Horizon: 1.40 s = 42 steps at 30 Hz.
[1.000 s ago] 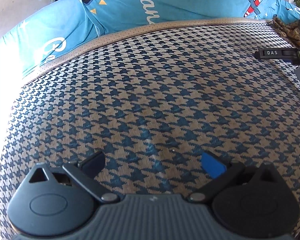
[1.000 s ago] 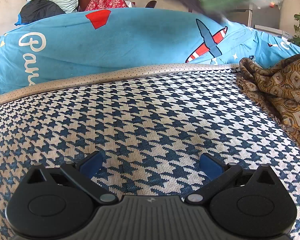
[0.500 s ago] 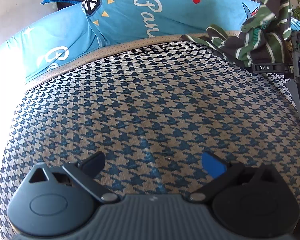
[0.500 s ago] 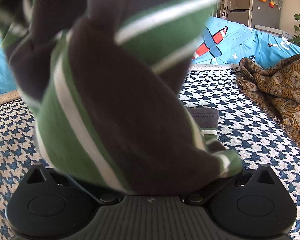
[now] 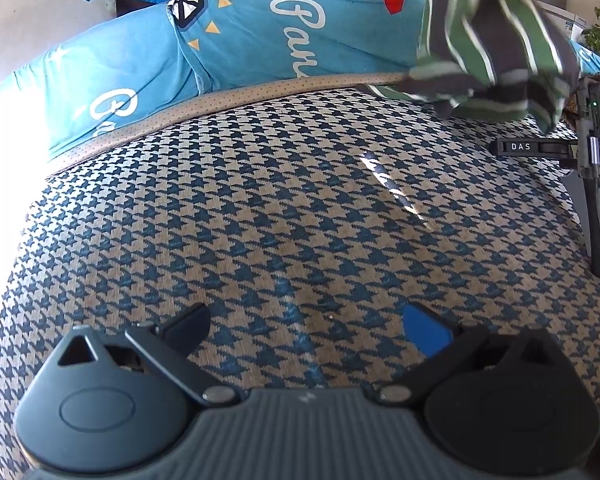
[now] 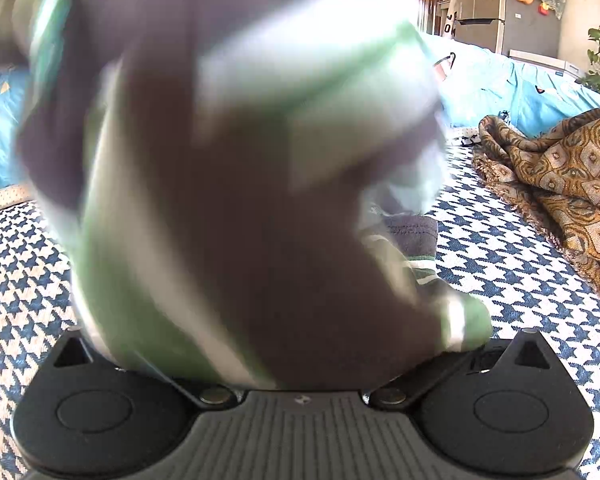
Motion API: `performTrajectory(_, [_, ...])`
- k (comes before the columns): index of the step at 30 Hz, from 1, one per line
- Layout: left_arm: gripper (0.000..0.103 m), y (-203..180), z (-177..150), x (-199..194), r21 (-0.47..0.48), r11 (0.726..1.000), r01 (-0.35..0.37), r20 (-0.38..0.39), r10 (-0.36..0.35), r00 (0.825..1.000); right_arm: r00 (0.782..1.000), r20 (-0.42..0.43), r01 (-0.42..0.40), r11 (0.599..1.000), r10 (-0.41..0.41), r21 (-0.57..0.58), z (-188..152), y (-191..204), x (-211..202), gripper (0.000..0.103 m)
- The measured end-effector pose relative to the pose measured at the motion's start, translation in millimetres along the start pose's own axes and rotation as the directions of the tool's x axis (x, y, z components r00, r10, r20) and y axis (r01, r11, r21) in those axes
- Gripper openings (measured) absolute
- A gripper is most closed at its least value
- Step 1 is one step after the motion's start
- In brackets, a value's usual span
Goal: Fold clothes
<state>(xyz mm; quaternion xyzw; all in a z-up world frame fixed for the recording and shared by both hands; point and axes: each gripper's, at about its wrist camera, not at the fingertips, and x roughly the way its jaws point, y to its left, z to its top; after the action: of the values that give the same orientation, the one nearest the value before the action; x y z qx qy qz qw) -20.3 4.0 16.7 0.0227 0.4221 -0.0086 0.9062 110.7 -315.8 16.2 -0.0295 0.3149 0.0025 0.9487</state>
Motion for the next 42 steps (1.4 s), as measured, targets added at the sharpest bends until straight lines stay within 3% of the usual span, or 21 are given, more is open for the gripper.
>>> performTrajectory(21, [0.103, 6, 2, -19, -0.011, 0.999, -0.052, 0.017, 0.053, 0.998, 1.000, 0.000, 0.000, 1.000, 0.000, 0.000, 1, -1, 1, 0.103])
performTrajectory(42, [0.103, 22, 6, -25, -0.079, 0.995, -0.055, -0.023, 0.053, 0.998, 1.000, 0.001, 0.000, 1.000, 0.000, 0.000, 1, -2, 1, 0.103])
